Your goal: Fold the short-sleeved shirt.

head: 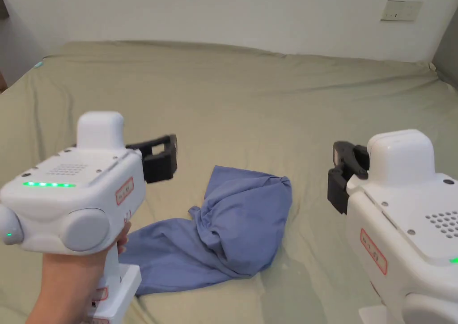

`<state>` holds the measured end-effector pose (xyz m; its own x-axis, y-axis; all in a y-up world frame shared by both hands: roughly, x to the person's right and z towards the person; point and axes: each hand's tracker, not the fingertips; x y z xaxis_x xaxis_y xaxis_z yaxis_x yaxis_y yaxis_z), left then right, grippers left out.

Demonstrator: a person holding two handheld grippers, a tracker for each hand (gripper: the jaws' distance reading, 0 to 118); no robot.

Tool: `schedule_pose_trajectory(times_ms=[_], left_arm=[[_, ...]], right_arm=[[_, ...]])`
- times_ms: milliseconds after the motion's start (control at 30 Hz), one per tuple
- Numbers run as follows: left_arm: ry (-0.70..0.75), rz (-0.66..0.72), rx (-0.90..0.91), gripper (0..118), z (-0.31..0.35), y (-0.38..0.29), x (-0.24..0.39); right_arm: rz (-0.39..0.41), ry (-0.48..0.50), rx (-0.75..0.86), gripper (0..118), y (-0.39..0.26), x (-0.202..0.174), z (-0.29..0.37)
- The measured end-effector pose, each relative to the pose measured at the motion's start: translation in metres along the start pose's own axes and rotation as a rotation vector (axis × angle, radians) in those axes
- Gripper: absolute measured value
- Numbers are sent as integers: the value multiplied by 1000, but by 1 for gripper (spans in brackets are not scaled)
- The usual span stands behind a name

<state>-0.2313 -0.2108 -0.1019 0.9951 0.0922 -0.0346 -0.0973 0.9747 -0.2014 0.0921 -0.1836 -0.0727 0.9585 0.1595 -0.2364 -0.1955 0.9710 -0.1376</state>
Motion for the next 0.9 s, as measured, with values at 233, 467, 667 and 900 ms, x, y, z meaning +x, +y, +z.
schedule_pose_trajectory(times_ms=[233,467,667,900], left_arm=[[145,-108,167,0,73,14,21],[139,-108,148,0,93,2,21],[123,-122,104,0,81,-7,9],[157,-101,-124,0,42,-49,-21]], right_arm=[[27,42,116,0,20,-35,23],[51,52,143,0,17,-62,25],[50,52,95,0,4,-63,7],[22,59,25,0,-15,-54,-16]])
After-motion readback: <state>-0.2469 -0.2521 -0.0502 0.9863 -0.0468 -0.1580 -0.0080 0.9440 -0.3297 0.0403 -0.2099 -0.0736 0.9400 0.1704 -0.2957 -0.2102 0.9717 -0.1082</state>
